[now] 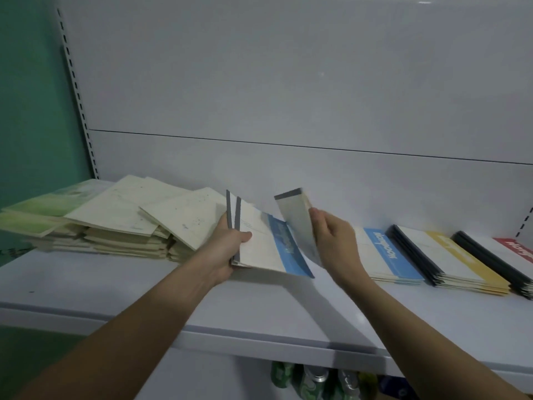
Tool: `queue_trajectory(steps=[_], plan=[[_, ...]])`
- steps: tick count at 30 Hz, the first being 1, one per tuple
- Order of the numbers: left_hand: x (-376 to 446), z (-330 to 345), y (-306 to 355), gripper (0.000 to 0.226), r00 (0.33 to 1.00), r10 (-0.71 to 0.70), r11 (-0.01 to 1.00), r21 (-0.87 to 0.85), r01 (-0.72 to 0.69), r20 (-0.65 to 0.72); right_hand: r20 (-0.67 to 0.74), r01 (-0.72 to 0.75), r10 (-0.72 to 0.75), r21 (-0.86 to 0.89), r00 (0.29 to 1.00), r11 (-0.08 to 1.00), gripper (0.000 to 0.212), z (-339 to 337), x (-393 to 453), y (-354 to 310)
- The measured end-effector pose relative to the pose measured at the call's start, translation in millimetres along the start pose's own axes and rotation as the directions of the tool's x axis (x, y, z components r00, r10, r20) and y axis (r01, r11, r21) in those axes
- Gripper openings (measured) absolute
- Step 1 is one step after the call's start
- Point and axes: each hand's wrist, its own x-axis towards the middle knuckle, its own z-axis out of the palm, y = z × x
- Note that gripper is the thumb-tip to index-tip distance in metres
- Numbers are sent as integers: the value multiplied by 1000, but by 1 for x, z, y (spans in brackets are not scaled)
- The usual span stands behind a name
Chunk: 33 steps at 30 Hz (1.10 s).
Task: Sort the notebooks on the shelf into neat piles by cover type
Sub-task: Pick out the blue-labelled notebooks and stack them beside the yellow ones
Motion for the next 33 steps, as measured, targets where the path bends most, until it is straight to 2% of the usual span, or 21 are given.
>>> queue_trajectory(steps=[3,5,8,10,12,13,14,16,18,19,21,23,25,26,28,30,31,33], plan=[[-5,22,-17,31,1000,20,990,-139,-16,23,195,260,-223,-191,955,947,37,13,-22,-4],[-4,30,-25,28,997,14,978,-211,1,69,308,357,-288,-195,907,914,38,16,-32,2],[3,34,-33,40,995,-25,963,-266,50,95,343,222,-191,-54,920,973,36,-1,-32,9],[6,40,-35,48,989,-60,956,-278,96,136,412,161,-136,-25,901,987,38,-17,-28,10],[8,54,-37,35,988,-46,966,-247,82,148,479,63,-56,2,876,998,37,-35,-25,14],[9,62,-40,28,993,-38,971,-229,63,110,493,18,-11,-9,870,1000,36,-43,-24,17],[11,68,-43,31,997,-42,976,-210,55,67,484,-7,27,-43,875,999,36,-50,-21,23],[21,82,-50,40,998,-59,976,-207,63,22,380,-34,92,-155,920,987,45,-65,-17,38],[28,96,-54,43,999,-49,972,-227,52,20,263,-152,198,-186,944,971,59,-79,-14,51],[30,104,-53,42,999,-34,971,-235,38,23,231,-244,271,-140,935,960,63,-85,-12,57],[32,120,-50,37,1000,19,980,-196,-15,20,225,-404,379,77,898,912,63,-98,-8,69],[34,137,-49,32,997,74,990,-123,-71,17,199,-470,430,259,881,843,59,-109,-6,81],[42,157,-54,33,995,92,995,-47,-90,29,116,-478,464,261,878,839,57,-118,-7,95],[45,167,-59,34,995,89,996,2,-90,36,70,-473,469,202,880,857,55,-122,-7,103],[56,183,-77,27,995,94,984,147,-98,30,5,-426,429,-106,903,898,45,-128,-4,121],[65,191,-96,13,989,141,946,300,-124,-35,3,-347,381,-405,925,846,46,-125,-2,139],[72,191,-108,17,980,192,912,379,-156,-58,-2,-318,358,-465,934,826,48,-121,-3,145],[82,189,-126,33,970,242,853,484,-195,-36,-12,-277,307,-465,952,841,50,-110,-9,154]])
